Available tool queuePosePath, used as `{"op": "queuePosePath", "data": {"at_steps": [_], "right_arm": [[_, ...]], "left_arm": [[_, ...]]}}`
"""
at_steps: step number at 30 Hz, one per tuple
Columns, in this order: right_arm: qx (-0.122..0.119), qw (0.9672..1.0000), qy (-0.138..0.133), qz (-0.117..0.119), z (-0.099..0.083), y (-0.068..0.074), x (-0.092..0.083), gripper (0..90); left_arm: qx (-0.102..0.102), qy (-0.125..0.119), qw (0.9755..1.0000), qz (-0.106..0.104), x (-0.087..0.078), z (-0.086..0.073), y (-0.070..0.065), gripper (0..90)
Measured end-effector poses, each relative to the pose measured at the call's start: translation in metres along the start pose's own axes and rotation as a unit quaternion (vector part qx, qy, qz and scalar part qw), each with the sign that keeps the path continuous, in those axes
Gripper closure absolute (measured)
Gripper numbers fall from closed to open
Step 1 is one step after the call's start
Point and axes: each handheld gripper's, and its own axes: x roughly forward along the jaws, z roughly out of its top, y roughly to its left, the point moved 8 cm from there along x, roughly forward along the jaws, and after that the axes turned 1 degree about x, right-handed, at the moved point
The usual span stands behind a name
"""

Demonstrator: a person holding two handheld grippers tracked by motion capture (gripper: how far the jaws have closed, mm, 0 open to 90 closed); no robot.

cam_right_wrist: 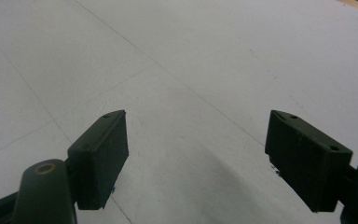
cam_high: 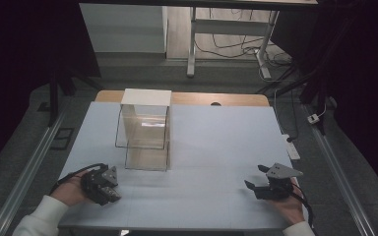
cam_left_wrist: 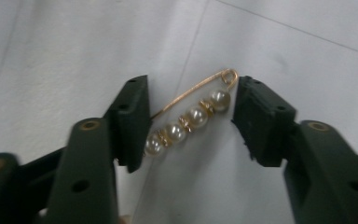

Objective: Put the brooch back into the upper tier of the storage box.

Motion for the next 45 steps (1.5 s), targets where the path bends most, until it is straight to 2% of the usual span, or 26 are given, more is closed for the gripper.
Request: {"op": "queuePosePath", "data": {"at_steps": [1, 5, 6, 8, 9, 20, 29, 35, 39, 45], "right_arm": [[0.0, 1.0, 0.0, 0.0, 0.0, 0.0, 0.0, 20.8], [0.0, 1.0, 0.001, 0.0, 0.0, 0.0, 0.0, 20.9], [0.0, 1.0, 0.001, 0.0, 0.0, 0.0, 0.0, 20.9], [0.0, 1.0, 0.001, 0.001, 0.0, 0.0, 0.0, 20.9], [0.0, 1.0, 0.001, 0.0, 0.0, 0.0, -0.001, 20.9], [0.0, 1.0, 0.001, 0.0, 0.0, 0.0, 0.0, 21.0], [0.0, 1.0, 0.001, -0.001, 0.0, 0.0, 0.0, 21.0], [0.0, 1.0, 0.002, -0.001, -0.001, 0.0, 0.0, 21.0], [-0.001, 1.0, 0.002, -0.002, -0.001, 0.0, 0.0, 21.0], [0.0, 1.0, 0.002, -0.004, -0.001, 0.0, 0.0, 21.1]], "left_arm": [[0.005, -0.002, 0.9999, -0.009, 0.0, 0.0, -0.001, 50.8], [0.003, -0.006, 0.9999, -0.009, -0.001, -0.001, 0.0, 64.9], [0.002, -0.006, 0.9999, -0.009, -0.001, -0.001, 0.001, 64.9], [0.004, -0.007, 0.9999, -0.009, -0.001, -0.001, 0.002, 71.2], [0.004, -0.007, 0.9999, -0.009, -0.002, -0.002, 0.002, 78.5], [0.005, -0.007, 1.0, 0.002, -0.003, -0.001, 0.002, 79.2], [-0.019, -0.039, 0.999, 0.014, -0.014, -0.001, 0.005, 79.2], [-0.047, -0.071, 0.9961, 0.025, -0.023, 0.001, 0.006, 79.2], [-0.052, -0.089, 0.9945, 0.02, -0.028, 0.003, 0.004, 79.2], [-0.067, -0.118, 0.9903, 0.031, -0.037, 0.005, 0.004, 79.2]]}}
